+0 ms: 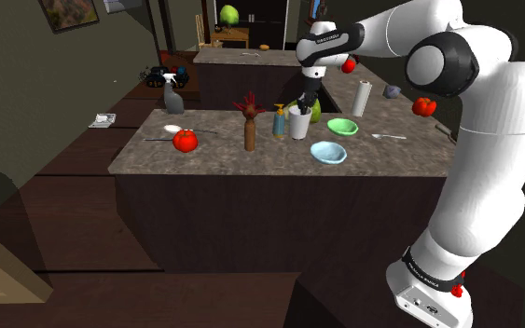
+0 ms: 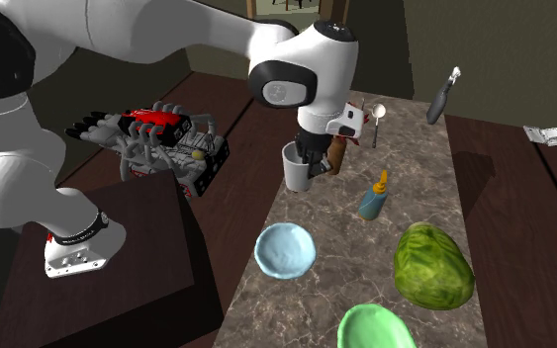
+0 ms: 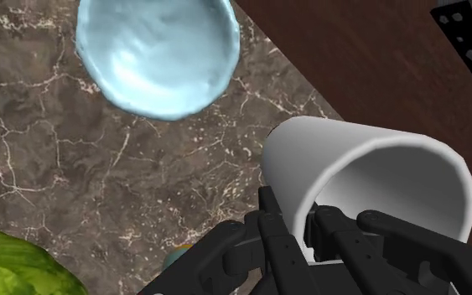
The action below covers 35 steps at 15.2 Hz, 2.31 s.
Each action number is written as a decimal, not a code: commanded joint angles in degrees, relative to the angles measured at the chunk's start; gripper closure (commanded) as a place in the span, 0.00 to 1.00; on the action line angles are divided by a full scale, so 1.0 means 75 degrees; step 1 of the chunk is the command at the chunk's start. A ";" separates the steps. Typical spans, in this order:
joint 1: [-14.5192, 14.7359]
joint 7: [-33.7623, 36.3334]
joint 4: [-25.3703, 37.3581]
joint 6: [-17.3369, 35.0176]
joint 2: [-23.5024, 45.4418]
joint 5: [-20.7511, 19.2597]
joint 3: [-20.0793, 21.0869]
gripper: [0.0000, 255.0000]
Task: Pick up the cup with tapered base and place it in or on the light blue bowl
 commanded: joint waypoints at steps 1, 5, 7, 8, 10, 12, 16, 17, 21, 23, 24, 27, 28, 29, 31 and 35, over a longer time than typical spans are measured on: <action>-0.0200 -0.0325 -0.0203 0.0004 -0.0174 0.0005 -0.0110 1.00; -0.0577 -0.0931 -0.0515 -0.0051 -0.0496 -0.0006 -0.0338 1.00; -0.0769 -0.1241 -0.0611 -0.0099 -0.0617 -0.0010 -0.0459 1.00; -0.0866 -0.1398 -0.0644 -0.0128 -0.0668 -0.0012 -0.0520 1.00; -0.1064 -0.1714 -0.0683 -0.0193 -0.0748 -0.0013 -0.0644 1.00; -0.1245 -0.2005 -0.0685 -0.0263 -0.0797 -0.0011 -0.0758 1.00; -0.1245 -0.2048 -0.0975 0.0115 -0.0704 0.0030 -0.0747 1.00; -0.1245 -0.2060 -0.1043 0.0208 -0.0677 0.0042 -0.0744 1.00; -0.1250 -0.2110 -0.1295 0.0577 -0.0554 0.0094 -0.0729 1.00; -0.1254 -0.2137 -0.1409 0.0758 -0.0484 0.0124 -0.0720 1.00; -0.1256 -0.2151 -0.1464 0.0848 -0.0446 0.0139 -0.0715 1.00; -0.1264 -0.2195 -0.1617 0.1115 -0.0326 0.0190 -0.0699 1.00; -0.1267 -0.2210 -0.1664 0.1203 -0.0283 0.0208 -0.0693 1.00; -0.1271 -0.2226 -0.1710 0.1291 -0.0239 0.0226 -0.0687 1.00; -0.1278 -0.2258 -0.1796 0.1464 -0.0147 0.0265 -0.0673 1.00; -0.1280 -0.2265 -0.1813 0.1500 -0.0127 0.0273 -0.0670 1.00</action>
